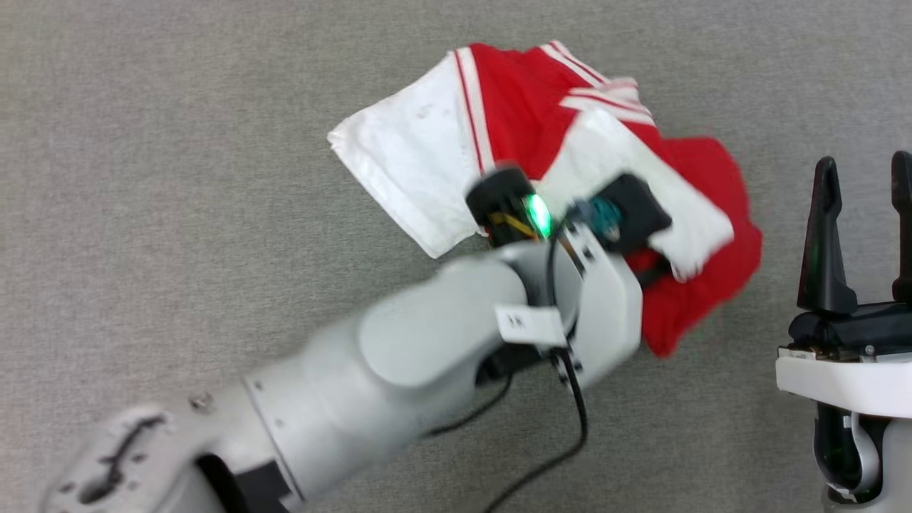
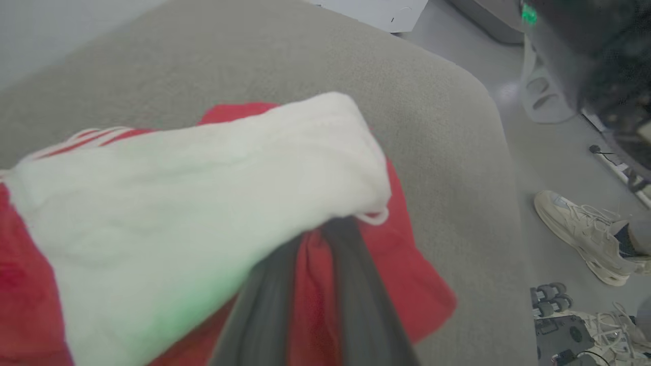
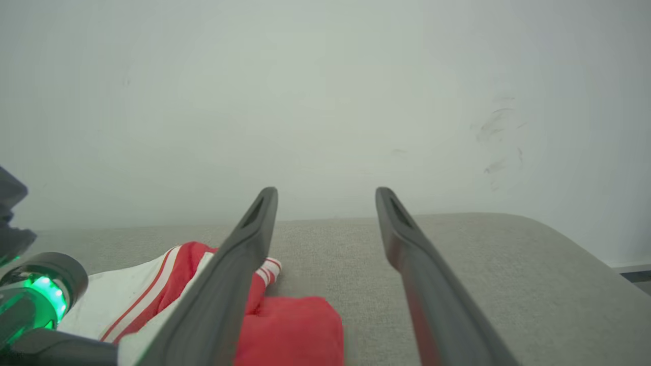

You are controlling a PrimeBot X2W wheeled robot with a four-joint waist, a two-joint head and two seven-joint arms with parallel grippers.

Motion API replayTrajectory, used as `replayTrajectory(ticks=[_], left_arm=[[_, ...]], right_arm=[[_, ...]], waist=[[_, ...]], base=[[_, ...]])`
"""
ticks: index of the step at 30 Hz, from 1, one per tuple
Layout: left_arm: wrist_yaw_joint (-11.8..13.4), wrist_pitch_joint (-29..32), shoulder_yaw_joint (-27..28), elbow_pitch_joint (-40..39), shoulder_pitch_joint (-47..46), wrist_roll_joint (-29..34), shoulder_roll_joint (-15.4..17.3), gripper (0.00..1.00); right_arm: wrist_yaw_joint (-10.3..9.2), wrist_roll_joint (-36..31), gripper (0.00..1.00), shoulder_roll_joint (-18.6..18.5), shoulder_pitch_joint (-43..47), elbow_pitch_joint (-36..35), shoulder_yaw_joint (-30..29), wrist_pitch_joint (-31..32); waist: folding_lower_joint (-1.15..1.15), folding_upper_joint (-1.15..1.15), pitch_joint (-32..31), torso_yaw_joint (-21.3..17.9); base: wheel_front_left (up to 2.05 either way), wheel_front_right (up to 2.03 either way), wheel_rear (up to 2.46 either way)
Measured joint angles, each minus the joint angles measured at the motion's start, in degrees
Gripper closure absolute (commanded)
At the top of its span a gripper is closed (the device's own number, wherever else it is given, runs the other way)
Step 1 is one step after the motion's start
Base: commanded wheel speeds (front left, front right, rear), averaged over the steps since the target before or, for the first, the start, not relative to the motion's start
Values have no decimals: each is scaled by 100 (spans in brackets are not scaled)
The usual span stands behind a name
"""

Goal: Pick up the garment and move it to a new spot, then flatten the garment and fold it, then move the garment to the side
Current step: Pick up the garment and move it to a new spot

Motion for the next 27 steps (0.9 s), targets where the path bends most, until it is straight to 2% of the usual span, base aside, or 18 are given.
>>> replayTrajectory(ticks=[6, 9, 10, 11, 12, 18, 22, 27], left_arm=[[1, 298, -86, 192, 642, 121, -369, 100], [0, 400, -99, 250, 833, 410, -444, 100], [0, 294, -97, 294, 847, 448, -452, 89], [0, 158, -98, 357, 862, 447, -461, 52], [0, -33, -100, 414, 866, 446, -472, 0], [10, -1577, 21, 713, 822, 450, -525, 0], [286, -2030, 234, 705, 1043, 611, -411, 0], [864, -2119, 609, 265, 1531, 894, 57, 0]], right_arm=[[0, -55, 0, 1, -27, 35, 48, 0], [0, -101, 0, 1, -41, 62, 97, 0], [0, -122, 0, 2, -40, 70, 98, 0], [0, -132, 0, 2, -34, 80, 100, 0], [0, -133, 0, 1, -20, 88, 97, 0], [0, -169, 0, 2, 183, 203, 80, 0], [0, -172, 0, 2, 404, 271, 42, 0], [0, -176, 0, 2, 632, 313, -1, 0]], waist=[[0, 0, 10, 121], [0, 0, -25, 162], [0, 0, -50, 173], [0, 0, -82, 184], [0, 0, -122, 197], [0, 0, -495, 255], [-1, 0, -840, 319], [-1, 0, -1265, 458]], base=[[0, 0, 0], [0, 0, 0], [0, 0, 0], [0, 0, 0], [0, 0, 0], [0, 0, 0], [0, 0, 0], [0, 0, 0]])
